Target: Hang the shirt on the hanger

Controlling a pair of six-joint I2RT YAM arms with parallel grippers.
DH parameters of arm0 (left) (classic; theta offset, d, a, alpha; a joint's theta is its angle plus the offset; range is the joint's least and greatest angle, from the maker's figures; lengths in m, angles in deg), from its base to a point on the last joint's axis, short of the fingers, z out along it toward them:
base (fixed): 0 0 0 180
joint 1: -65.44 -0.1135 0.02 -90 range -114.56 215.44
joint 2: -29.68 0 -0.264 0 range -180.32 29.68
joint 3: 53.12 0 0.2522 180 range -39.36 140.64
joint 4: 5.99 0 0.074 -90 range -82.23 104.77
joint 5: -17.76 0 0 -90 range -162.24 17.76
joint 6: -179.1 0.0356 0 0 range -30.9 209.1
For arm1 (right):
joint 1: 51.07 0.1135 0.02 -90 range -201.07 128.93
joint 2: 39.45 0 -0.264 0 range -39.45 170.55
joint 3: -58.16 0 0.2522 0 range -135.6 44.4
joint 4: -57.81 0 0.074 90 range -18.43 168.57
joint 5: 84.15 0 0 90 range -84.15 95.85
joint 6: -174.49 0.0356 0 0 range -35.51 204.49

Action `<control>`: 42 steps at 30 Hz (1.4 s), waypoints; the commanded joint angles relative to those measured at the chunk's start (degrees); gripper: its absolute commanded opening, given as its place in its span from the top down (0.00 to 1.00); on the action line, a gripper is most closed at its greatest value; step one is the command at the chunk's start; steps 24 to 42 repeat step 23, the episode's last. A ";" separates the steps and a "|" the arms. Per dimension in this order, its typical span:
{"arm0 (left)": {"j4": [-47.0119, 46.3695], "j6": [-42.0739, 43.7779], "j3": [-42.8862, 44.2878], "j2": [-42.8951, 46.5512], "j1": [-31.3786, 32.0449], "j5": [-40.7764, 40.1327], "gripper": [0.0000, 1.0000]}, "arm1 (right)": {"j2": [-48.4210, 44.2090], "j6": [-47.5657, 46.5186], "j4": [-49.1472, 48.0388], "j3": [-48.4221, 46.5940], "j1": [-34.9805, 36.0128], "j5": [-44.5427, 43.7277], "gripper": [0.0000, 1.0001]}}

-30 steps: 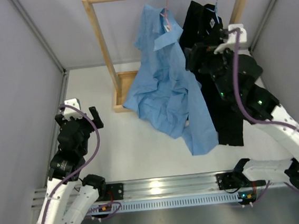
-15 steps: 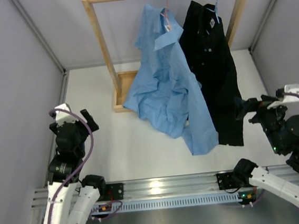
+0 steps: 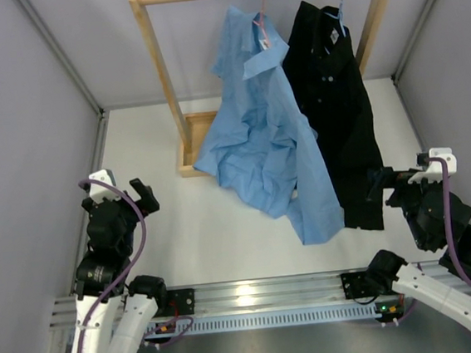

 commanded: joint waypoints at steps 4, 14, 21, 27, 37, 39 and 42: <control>-2.10 -0.21 -1.01 0.18 -0.22 5.17 0.02 | 0.13 1.29 0.93 -0.48 0.25 -2.37 0.00; -2.36 0.14 -1.10 0.44 -0.22 5.97 0.02 | 0.57 1.02 0.93 -0.75 0.25 -2.72 0.01; -2.62 0.32 -1.28 0.45 -0.22 6.50 0.02 | 1.10 0.94 0.93 -0.66 0.16 -2.19 0.01; -2.62 0.49 -1.28 0.53 -0.22 6.76 0.02 | 1.10 0.94 0.93 -0.48 0.17 -1.93 0.00; -2.62 0.49 -1.28 0.53 -0.22 6.76 0.02 | 1.10 0.94 0.93 -0.48 0.17 -1.93 0.00; -2.62 0.49 -1.28 0.53 -0.22 6.76 0.02 | 1.10 0.94 0.93 -0.48 0.17 -1.93 0.00; -2.62 0.49 -1.28 0.53 -0.22 6.76 0.02 | 1.10 0.94 0.93 -0.48 0.17 -1.93 0.00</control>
